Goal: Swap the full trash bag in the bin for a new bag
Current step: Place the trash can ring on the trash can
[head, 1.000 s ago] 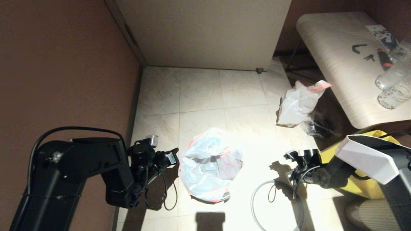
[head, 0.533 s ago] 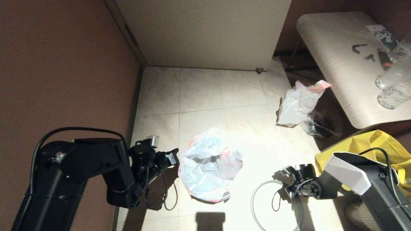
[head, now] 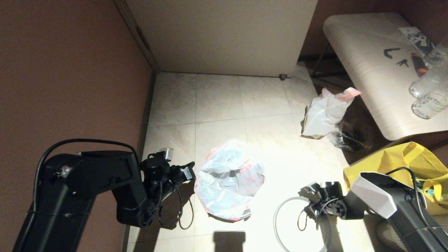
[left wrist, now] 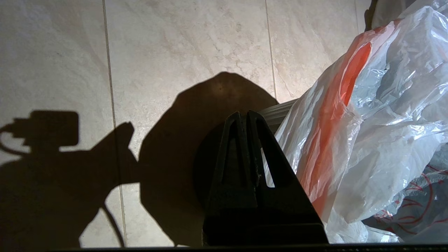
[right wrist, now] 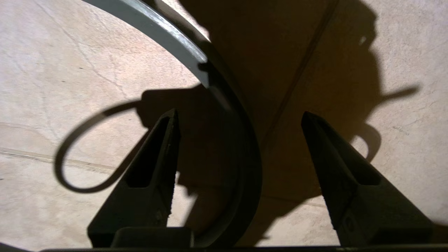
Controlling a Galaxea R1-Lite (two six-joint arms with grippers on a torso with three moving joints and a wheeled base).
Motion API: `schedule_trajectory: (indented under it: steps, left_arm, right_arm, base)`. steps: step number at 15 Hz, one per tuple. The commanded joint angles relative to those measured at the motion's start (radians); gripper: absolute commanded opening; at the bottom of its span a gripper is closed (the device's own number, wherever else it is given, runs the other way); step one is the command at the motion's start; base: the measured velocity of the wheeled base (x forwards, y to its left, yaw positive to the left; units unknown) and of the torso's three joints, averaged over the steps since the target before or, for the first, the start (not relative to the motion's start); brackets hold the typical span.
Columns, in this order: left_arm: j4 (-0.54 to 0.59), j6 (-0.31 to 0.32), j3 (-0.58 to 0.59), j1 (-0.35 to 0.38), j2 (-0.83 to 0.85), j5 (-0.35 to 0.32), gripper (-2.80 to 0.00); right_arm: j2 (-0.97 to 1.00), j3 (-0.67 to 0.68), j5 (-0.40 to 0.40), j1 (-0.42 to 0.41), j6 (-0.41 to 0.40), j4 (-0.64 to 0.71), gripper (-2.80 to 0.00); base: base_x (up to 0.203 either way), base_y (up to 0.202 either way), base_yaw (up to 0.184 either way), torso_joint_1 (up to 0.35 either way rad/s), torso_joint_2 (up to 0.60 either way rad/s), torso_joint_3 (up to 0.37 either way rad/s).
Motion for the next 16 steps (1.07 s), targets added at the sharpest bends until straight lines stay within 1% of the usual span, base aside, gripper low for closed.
schedule_trajectory:
  steps: [1,2,3,7,9,11,12,14,16]
  left_arm:
    - [-0.01,-0.002,0.0,-0.001,0.0,0.002,-2.8]
    - [-0.009,-0.002,-0.003,-0.001,0.001,0.014,-2.8]
    - [-0.008,-0.002,-0.005,-0.004,0.003,0.023,-2.8]
    - [-0.008,-0.002,-0.005,-0.004,0.002,0.024,-2.8]
    - [-0.008,-0.002,-0.005,-0.004,0.002,0.024,-2.8]
    - [-0.008,-0.002,-0.003,-0.004,-0.001,0.024,-2.8]
    - [-0.008,-0.003,-0.002,-0.004,-0.003,0.024,-2.8]
    - [-0.008,-0.003,-0.002,-0.004,-0.005,0.024,-2.8]
    - [-0.013,-0.001,0.002,-0.004,-0.003,0.025,-2.8]
  right_arm:
    - [0.042,-0.03,-0.003,-0.01,-0.019,-0.002,0.0]
    - [0.051,-0.04,-0.015,-0.014,-0.036,-0.002,-2.8]
    - [0.053,-0.038,-0.021,-0.016,-0.044,0.002,-2.8]
    - [0.051,-0.04,-0.025,-0.014,-0.037,-0.004,-2.8]
    - [0.022,-0.017,-0.047,-0.014,-0.029,-0.039,-2.8]
    - [-0.047,0.07,-0.053,-0.012,-0.007,-0.105,-2.8]
    - [-0.117,0.147,-0.054,-0.01,0.006,-0.127,-2.8]
    - [-0.268,0.294,-0.055,-0.003,0.03,-0.147,-2.8]
    - [-0.405,0.387,-0.069,0.008,0.041,-0.155,-2.8]
  base:
    - [0.0,0.0,0.0,0.0,0.0,0.0]
    - [0.0,0.0,0.0,0.0,0.0,0.0]
    - [0.0,0.0,0.0,0.0,0.0,0.0]
    - [0.0,0.0,0.0,0.0,0.0,0.0]
    - [0.0,0.0,0.0,0.0,0.0,0.0]
    - [0.0,0.0,0.0,0.0,0.0,0.0]
    - [0.0,0.0,0.0,0.0,0.0,0.0]
    - [0.0,0.0,0.0,0.0,0.0,0.0]
    - [0.0,0.0,0.0,0.0,0.0,0.0]
